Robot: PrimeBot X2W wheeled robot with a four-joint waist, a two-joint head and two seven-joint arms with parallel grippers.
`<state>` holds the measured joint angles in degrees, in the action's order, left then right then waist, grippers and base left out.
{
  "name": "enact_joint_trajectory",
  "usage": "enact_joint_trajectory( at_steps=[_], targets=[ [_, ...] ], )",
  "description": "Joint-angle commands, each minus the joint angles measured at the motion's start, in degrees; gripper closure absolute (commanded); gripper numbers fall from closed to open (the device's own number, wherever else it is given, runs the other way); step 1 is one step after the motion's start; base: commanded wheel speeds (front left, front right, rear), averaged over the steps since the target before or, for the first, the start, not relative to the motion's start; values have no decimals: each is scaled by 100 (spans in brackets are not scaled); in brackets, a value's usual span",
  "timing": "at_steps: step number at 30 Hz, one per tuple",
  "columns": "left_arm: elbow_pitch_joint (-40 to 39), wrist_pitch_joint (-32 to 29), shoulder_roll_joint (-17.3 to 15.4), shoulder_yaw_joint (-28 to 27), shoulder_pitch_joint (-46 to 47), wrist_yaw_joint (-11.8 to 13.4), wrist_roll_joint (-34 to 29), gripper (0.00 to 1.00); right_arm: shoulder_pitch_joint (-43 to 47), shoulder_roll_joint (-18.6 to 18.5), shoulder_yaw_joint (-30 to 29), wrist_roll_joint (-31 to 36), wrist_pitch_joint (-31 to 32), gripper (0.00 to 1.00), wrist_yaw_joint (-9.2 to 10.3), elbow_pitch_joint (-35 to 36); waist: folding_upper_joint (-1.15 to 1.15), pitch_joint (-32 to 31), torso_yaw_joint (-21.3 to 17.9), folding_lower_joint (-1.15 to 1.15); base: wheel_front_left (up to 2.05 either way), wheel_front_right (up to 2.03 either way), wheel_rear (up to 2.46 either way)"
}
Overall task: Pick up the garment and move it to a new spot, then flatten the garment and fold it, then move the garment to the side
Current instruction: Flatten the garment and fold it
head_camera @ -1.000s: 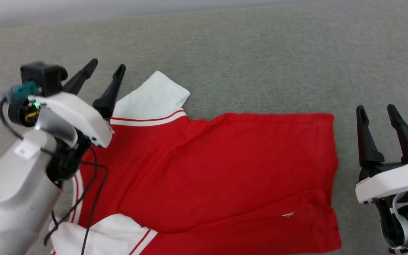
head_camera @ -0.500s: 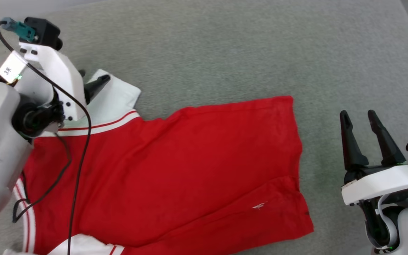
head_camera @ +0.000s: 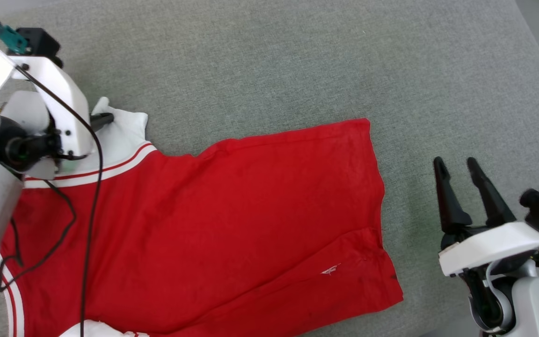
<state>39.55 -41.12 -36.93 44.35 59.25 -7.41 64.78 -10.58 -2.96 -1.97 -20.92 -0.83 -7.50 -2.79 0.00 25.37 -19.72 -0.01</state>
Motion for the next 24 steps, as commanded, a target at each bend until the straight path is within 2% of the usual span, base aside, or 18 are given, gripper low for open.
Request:
enact_joint_trajectory(
  at_steps=[1, 4, 7, 18, 24],
  targets=[
    [127, -18, 245, 224, -385, -8, -34, 100, -119, 14, 35, -21, 68, 0, 3, -34, 0, -26, 32, 1, 0, 0, 0],
    [75, 380, 268, 158, -213, -9, -112, 100, -306, 13, 141, -103, 452, 0, 3, -216, 0, -115, 127, 1, 0, 0, 0],
    [24, 679, 364, 72, -125, -10, -18, 100, -617, -6, 200, -20, 1095, 0, 3, -558, 0, -235, 283, 1, 0, 0, 0],
    [-149, 1505, 701, 258, 213, -10, -145, 100, -2060, -743, 530, -211, 3284, 0, 3, -1756, 0, -424, 1148, 1, 0, 0, 0],
    [-293, 1765, 796, 375, 307, -10, -60, 100, -2583, -974, 876, -242, 3979, 0, 3, -2342, 0, -296, 1457, 1, 0, 0, 0]
  ],
)
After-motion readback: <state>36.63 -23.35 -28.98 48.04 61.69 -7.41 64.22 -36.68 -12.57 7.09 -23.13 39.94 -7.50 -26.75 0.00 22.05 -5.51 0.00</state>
